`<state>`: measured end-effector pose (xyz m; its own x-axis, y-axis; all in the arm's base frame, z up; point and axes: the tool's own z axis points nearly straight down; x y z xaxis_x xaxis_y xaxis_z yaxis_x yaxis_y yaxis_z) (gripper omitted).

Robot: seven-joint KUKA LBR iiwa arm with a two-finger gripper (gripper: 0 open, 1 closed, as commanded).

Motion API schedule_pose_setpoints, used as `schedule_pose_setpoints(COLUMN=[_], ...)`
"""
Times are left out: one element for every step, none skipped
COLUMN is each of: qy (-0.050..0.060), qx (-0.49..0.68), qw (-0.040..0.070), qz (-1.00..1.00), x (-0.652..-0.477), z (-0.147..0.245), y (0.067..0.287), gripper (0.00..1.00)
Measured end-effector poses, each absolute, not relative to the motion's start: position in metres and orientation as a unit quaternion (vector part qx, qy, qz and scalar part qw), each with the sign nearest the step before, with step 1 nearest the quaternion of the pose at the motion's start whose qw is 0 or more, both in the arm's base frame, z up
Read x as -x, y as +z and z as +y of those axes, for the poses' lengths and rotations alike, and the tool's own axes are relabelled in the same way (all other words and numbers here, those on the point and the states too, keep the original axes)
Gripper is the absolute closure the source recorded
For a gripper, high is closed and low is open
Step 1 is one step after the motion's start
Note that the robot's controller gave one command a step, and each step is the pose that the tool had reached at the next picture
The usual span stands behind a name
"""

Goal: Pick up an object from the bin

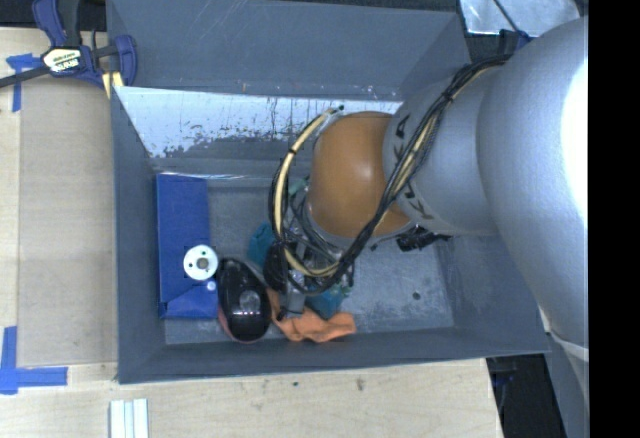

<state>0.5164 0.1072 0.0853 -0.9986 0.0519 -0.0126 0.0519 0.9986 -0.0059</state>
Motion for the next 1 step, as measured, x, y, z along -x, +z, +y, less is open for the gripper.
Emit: schedule_pose_setpoints(qy=[-0.003], qx=[-0.026], qw=[0.006], qz=[1.000], x=[-0.5164], z=[0.1072], y=[0.0853], gripper=[1.00])
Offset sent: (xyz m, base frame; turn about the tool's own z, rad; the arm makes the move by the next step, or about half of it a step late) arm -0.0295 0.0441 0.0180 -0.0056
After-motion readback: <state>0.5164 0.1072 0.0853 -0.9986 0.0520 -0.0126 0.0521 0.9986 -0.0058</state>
